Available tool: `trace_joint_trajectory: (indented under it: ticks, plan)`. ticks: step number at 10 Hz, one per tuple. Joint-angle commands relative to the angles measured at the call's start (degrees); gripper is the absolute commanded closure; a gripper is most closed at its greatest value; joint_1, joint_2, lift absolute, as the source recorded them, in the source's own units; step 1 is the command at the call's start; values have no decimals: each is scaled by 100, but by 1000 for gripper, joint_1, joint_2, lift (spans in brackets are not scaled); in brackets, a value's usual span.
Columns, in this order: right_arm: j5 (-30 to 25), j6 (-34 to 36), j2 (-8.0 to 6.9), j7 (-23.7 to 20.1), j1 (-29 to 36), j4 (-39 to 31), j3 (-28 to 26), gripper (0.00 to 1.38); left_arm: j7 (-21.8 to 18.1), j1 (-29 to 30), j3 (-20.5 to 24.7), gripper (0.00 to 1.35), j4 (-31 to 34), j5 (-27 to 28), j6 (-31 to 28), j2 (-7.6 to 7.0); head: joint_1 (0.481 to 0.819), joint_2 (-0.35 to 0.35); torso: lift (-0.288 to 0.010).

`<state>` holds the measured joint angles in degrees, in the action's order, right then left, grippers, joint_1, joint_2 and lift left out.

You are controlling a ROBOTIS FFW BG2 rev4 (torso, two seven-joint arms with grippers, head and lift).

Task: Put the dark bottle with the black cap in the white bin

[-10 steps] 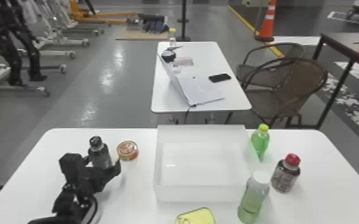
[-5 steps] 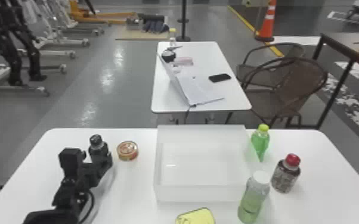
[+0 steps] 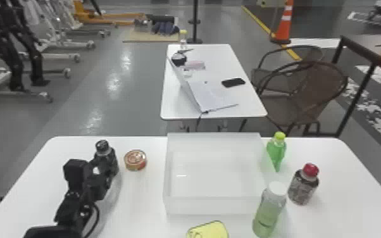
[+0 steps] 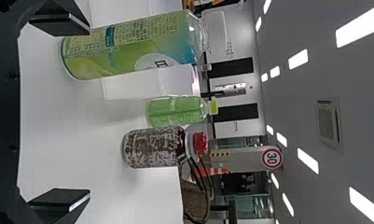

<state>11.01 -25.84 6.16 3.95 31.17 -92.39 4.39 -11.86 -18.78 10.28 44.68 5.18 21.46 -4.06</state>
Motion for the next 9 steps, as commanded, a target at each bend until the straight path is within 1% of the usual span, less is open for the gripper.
trace_joint_trajectory:
  ticks: [1,2,3,4,6,7,8,9]
  plan:
    - [-11,0,-18,1,-6,-7,0,75,9,726,-97,822,1640,-299,-300,107,549,0,-100]
    - [-11,0,-35,1,3,-7,0,76,-35,1227,-132,822,2862,-562,-617,265,549,0,-100]
    - [-20,0,-44,1,3,-7,0,75,-246,1579,-237,822,3803,-870,-898,371,549,0,-100]
    - [-29,0,-44,1,3,2,0,76,-422,1737,-580,820,4260,-1582,-1179,344,549,0,-100]
    - [-29,0,-35,1,-6,2,0,76,-677,1596,-1538,820,4365,-2575,-1496,142,549,0,-100]
    - [-29,0,-27,1,-14,10,0,76,-818,1473,-1969,820,4268,-3041,-1724,107,549,0,-100]
    - [-20,0,-27,1,-14,19,0,76,-1134,1306,-2197,820,4075,-3164,-1944,168,549,0,-100]
    - [-29,0,-35,1,-14,19,9,76,-1477,1113,-2347,820,3759,-3252,-2137,283,549,0,-100]
